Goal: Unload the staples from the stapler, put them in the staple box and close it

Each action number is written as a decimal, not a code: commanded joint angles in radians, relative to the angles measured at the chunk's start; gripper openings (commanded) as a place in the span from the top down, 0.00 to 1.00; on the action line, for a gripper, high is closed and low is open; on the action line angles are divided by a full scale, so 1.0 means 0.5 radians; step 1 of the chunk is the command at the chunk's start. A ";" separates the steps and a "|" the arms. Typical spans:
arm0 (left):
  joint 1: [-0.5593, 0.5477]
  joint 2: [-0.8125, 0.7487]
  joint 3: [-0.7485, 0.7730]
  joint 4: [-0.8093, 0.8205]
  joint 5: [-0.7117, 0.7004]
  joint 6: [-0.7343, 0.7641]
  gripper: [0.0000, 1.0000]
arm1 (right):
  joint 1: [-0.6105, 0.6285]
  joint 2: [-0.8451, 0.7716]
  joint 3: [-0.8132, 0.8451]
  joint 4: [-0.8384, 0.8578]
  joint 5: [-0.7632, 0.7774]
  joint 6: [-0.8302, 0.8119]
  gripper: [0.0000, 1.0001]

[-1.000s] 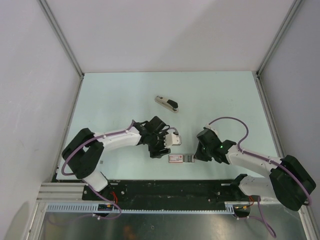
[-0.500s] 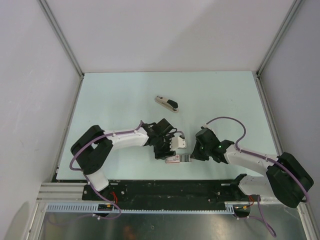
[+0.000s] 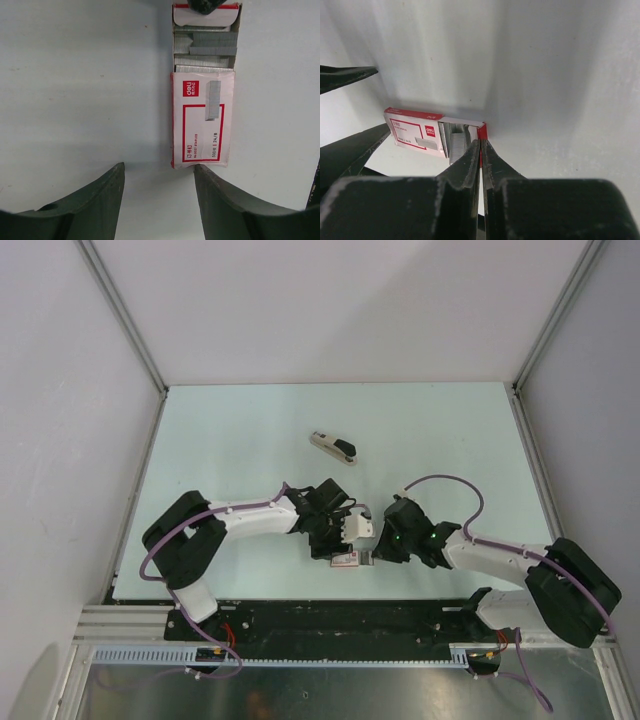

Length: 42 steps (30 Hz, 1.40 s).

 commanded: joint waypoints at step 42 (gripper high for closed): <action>-0.077 0.023 -0.012 0.010 -0.027 0.014 0.38 | 0.299 0.258 0.217 0.319 -0.058 -0.019 0.74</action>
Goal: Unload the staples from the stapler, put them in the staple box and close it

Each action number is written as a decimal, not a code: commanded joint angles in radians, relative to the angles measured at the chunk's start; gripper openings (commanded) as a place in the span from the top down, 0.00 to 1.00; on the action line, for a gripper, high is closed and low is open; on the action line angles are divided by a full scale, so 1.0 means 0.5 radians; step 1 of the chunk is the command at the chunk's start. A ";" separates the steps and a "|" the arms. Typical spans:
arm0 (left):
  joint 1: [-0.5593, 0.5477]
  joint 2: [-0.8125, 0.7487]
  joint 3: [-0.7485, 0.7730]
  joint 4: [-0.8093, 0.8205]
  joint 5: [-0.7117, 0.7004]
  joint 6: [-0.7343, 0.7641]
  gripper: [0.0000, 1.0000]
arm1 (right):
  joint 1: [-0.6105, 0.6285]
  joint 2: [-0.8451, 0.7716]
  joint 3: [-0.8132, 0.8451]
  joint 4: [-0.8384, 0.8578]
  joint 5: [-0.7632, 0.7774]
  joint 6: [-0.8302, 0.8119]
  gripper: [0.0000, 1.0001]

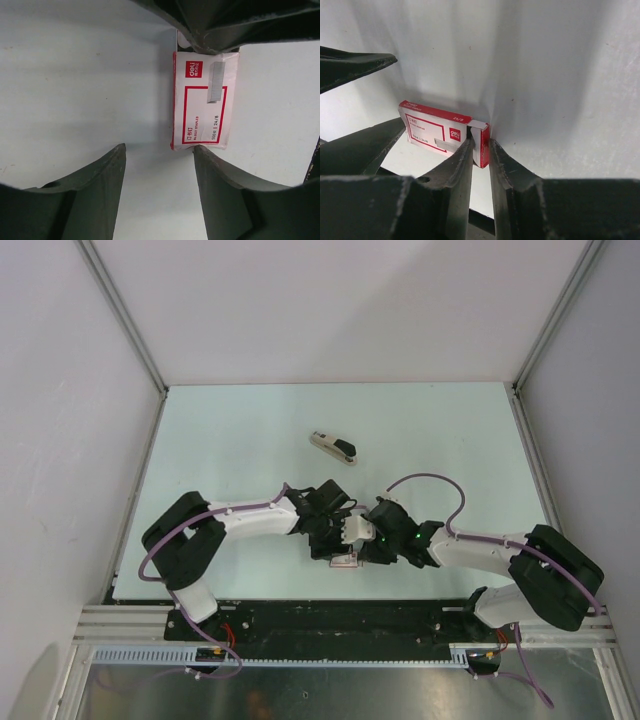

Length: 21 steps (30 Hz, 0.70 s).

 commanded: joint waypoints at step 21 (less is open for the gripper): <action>-0.053 -0.001 -0.058 0.024 -0.048 0.020 0.38 | -0.009 -0.309 -0.101 0.227 -0.158 -0.071 0.93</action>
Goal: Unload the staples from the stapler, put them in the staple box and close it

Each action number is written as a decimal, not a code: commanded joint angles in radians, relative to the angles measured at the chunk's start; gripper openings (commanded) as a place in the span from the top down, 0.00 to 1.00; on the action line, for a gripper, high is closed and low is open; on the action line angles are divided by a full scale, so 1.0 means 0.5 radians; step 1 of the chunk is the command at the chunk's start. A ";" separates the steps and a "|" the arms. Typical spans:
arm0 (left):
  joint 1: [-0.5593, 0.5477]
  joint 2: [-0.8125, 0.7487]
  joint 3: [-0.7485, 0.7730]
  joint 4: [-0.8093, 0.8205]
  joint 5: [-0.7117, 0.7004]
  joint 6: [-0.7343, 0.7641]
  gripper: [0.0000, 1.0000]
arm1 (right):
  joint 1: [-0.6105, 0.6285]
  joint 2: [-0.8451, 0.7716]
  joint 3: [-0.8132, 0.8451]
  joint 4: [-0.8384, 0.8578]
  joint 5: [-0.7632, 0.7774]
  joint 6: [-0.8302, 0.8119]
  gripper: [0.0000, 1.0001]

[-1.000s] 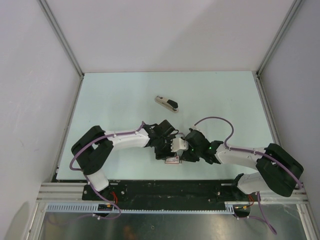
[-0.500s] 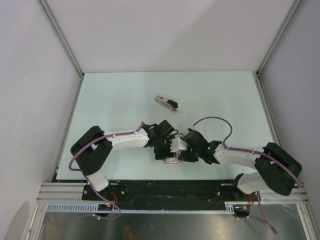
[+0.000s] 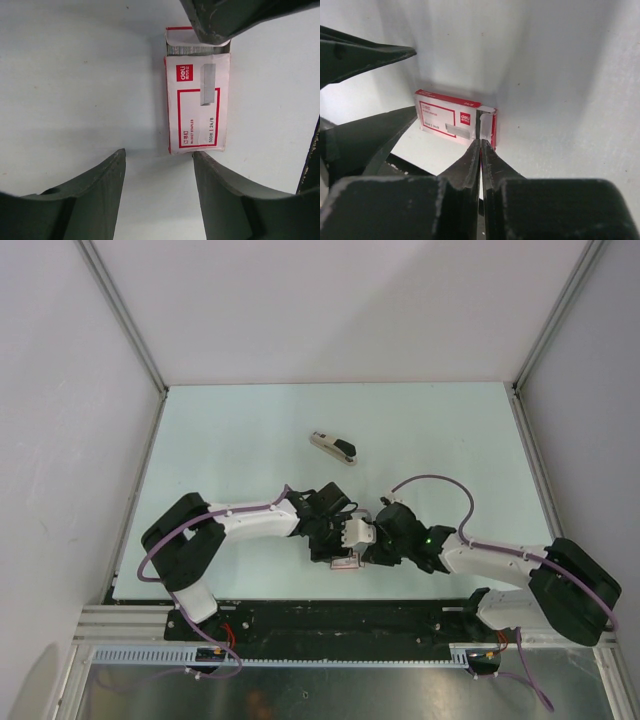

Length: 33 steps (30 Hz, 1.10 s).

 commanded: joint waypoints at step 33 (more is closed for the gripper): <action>-0.026 -0.051 -0.046 0.032 -0.081 -0.013 0.39 | -0.248 -0.096 -0.206 0.210 -0.228 -0.015 0.80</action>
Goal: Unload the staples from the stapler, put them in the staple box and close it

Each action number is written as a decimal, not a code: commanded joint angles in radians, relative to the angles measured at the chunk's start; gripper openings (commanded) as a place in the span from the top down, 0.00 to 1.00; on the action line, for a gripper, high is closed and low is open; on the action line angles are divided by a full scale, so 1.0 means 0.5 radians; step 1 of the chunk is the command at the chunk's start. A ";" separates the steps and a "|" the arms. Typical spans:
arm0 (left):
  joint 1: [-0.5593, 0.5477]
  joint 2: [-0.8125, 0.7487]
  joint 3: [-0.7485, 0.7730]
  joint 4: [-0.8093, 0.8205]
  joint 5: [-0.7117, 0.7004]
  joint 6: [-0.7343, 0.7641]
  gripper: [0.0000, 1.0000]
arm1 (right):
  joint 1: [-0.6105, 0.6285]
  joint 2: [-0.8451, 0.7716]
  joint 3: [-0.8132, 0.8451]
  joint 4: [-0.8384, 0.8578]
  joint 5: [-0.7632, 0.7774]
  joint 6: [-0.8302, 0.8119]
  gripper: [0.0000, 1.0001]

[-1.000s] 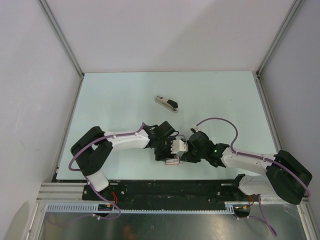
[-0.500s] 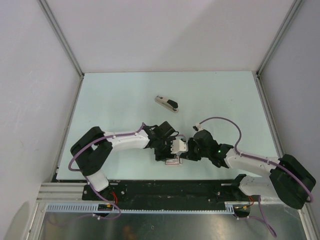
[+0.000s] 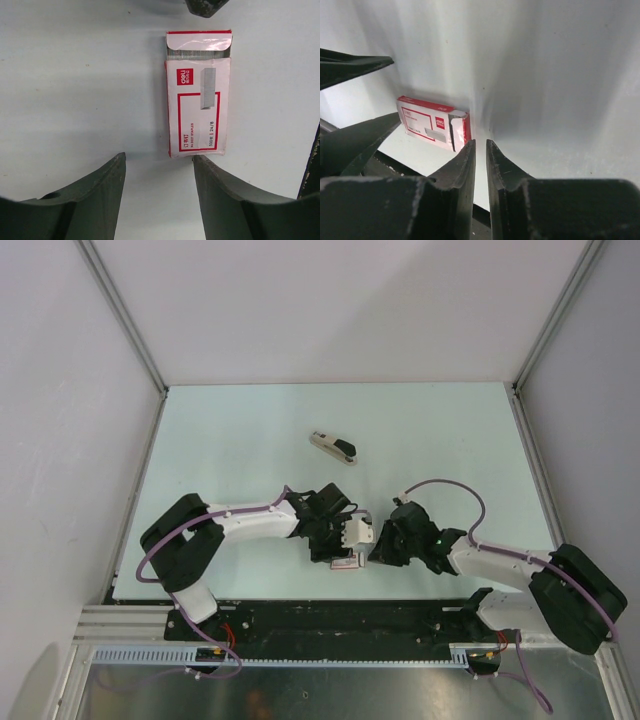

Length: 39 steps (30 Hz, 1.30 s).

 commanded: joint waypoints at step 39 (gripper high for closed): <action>-0.016 0.021 0.115 0.029 -0.054 -0.043 0.35 | 0.048 0.217 0.064 0.285 -0.146 0.079 0.83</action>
